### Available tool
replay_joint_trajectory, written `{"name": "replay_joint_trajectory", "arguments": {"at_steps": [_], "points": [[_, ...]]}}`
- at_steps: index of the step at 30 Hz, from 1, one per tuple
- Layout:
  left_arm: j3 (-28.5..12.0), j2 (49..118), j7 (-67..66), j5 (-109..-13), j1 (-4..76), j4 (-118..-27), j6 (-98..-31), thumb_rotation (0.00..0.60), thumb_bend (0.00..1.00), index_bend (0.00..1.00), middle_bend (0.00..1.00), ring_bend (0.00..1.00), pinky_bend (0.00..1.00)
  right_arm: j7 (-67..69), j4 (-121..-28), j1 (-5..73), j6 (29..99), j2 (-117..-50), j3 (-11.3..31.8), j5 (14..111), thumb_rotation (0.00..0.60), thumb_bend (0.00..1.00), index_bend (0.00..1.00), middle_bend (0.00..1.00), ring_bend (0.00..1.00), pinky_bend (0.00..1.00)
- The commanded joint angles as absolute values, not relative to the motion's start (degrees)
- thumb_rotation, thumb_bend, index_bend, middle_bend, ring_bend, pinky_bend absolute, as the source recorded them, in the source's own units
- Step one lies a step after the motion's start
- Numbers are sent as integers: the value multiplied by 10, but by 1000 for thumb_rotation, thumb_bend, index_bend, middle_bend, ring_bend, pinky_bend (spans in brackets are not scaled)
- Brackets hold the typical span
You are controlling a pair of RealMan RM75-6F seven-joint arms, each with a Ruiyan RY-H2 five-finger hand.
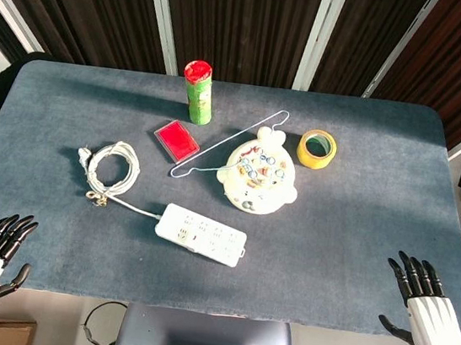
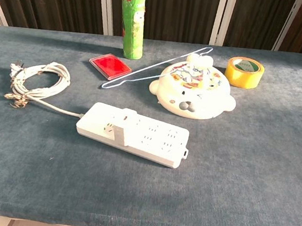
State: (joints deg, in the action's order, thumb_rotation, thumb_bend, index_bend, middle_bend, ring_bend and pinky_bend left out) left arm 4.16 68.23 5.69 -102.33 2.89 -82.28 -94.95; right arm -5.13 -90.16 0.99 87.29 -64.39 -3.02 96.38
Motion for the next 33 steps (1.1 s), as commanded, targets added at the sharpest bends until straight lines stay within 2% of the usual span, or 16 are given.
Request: {"name": "replay_joint_trajectory", "arguments": {"at_steps": [1, 17, 20, 25, 33], "points": [[42, 684, 56, -1024, 30, -821, -948, 600, 460, 0, 57, 38, 113, -51, -903, 10, 872, -644, -30, 963, 600, 273, 0, 46, 0, 82], [43, 791, 26, -1068, 85, -785, -886, 600, 458, 0, 12, 3, 111, -38, -903, 15, 866, -647, -24, 955, 600, 274, 0, 46, 0, 82], [41, 852, -1, -1081, 126, -796, -822, 600, 454, 0, 1, 0, 104, -37, -901, 17, 864, -652, -22, 951, 600, 273, 0, 46, 0, 82], [18, 925, -25, -1049, 155, -776, -770, 600, 432, 0, 0, 0, 102, -29, -897, 17, 869, -656, -21, 956, 600, 273, 0, 46, 0, 82], [-18, 1031, -72, -1025, 190, -710, -756, 600, 428, 0, 0, 0, 100, -30, -895, 20, 862, -657, -20, 949, 600, 274, 0, 46, 0, 82]]}}
